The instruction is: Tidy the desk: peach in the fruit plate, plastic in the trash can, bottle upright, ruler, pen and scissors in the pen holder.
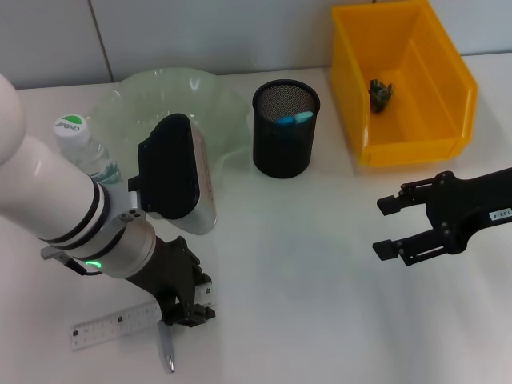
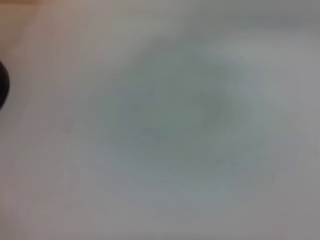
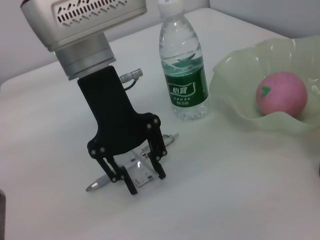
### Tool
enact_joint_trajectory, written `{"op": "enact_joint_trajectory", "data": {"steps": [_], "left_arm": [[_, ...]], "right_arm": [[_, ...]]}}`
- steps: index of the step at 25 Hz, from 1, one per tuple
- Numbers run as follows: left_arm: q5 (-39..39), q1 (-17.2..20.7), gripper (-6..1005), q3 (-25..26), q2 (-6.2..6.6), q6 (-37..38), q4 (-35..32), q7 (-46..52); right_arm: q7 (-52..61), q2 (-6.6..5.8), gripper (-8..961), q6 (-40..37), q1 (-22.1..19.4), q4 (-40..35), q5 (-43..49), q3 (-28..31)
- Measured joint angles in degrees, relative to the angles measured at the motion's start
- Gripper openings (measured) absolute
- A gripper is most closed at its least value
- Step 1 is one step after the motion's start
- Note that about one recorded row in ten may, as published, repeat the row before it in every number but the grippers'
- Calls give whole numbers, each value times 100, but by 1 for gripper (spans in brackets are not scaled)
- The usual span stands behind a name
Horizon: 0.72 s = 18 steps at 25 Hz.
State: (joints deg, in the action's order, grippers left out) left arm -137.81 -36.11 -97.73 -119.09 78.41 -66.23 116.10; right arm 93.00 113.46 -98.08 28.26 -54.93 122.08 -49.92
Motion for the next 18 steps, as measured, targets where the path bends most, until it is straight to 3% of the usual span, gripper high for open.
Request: {"op": "enact_joint_trajectory", "data": {"steps": [8,15,18], "left_arm": [[15,51,435,-59,2,20,-47,18],[101,295,397,159,33,201,-611,14],[447,408,395,790,43,612,-1004,6]], "right_arm": [[15,0,742,0,0,0,0,0],[18,0,739,-1,-12,0,0,0],[70,-12,738,-1,-10,-3,0,1]]}}
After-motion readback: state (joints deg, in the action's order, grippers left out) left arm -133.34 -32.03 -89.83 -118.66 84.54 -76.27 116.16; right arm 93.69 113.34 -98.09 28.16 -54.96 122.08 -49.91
